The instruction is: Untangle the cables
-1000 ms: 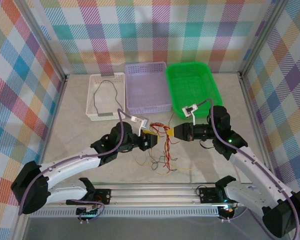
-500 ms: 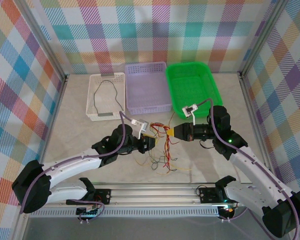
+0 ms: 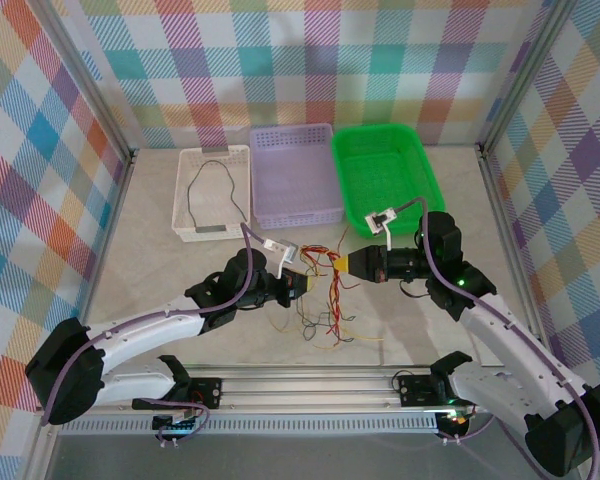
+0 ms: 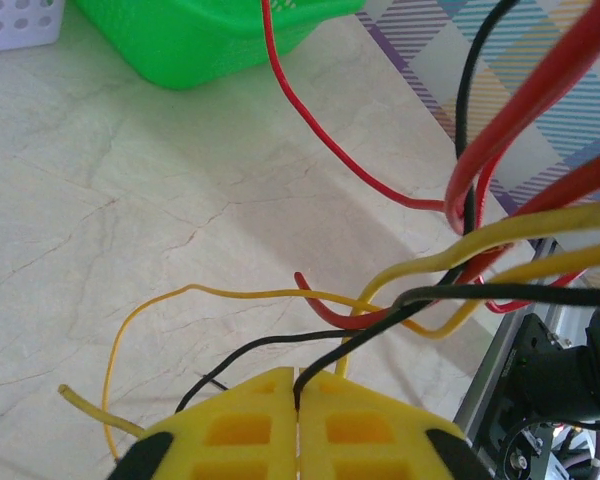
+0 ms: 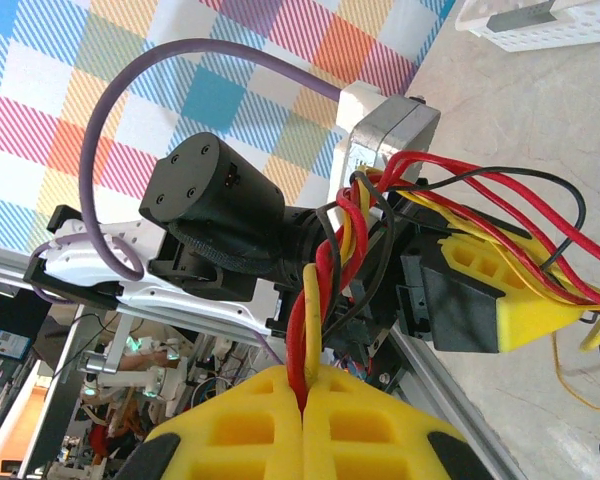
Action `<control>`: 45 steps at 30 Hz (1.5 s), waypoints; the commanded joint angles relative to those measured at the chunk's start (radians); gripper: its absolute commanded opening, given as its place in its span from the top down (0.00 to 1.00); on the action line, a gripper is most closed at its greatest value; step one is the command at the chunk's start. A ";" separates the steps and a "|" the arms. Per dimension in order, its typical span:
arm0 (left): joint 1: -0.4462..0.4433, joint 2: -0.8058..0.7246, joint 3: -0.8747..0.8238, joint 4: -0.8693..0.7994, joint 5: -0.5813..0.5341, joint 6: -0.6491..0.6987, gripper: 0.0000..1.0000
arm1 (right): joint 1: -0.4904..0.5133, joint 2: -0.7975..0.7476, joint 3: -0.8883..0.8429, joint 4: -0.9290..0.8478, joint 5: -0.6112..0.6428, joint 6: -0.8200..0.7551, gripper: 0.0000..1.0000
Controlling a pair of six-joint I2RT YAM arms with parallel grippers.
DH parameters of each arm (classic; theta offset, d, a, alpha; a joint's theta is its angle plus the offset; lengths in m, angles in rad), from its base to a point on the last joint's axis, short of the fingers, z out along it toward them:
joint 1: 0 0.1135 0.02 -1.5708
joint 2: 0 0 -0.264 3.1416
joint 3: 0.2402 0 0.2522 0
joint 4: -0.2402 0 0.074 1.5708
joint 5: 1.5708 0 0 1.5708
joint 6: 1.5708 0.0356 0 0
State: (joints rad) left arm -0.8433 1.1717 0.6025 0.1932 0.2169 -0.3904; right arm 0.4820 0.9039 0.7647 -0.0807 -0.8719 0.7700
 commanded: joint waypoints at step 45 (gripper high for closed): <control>0.023 -0.508 0.505 -0.779 -0.449 0.054 1.00 | -0.273 0.330 -0.187 -0.122 0.416 -0.129 1.00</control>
State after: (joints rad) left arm -0.8326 0.6571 1.0409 -0.5541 -0.1696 -0.3870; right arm 0.2195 1.2049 0.5812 -0.1883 -0.5106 0.6804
